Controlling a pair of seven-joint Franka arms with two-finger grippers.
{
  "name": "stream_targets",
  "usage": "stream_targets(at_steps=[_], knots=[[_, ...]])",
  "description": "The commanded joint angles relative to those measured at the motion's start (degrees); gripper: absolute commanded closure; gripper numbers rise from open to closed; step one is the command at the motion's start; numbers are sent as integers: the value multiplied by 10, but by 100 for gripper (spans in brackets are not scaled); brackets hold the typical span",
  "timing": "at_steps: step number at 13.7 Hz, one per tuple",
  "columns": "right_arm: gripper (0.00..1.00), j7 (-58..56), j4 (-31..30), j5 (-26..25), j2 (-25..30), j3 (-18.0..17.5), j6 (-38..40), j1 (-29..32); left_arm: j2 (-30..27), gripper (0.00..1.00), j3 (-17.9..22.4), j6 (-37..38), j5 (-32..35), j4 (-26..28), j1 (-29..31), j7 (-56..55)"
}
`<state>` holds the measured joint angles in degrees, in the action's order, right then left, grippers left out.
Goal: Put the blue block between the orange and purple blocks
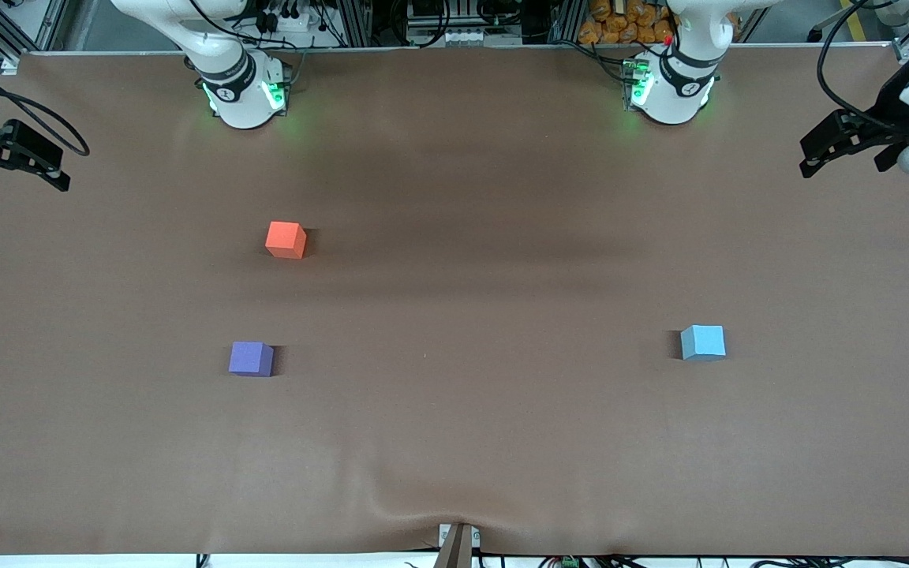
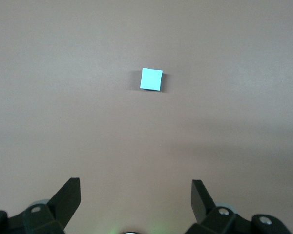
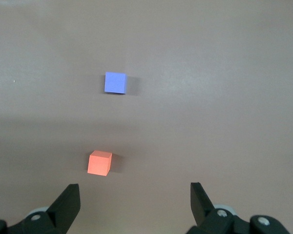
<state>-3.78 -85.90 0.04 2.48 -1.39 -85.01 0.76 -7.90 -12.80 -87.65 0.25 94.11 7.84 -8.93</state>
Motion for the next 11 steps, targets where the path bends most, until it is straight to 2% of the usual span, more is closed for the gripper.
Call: stream_targets(at_steps=[1,11], knots=[[0,-6,6,8,-5,1,-5,-5,6,0,-2,15,-11,-18,4,8],[0,-4,6,8,-5,1,-1,-3,20,0,4,23,-12,-29,15,28]])
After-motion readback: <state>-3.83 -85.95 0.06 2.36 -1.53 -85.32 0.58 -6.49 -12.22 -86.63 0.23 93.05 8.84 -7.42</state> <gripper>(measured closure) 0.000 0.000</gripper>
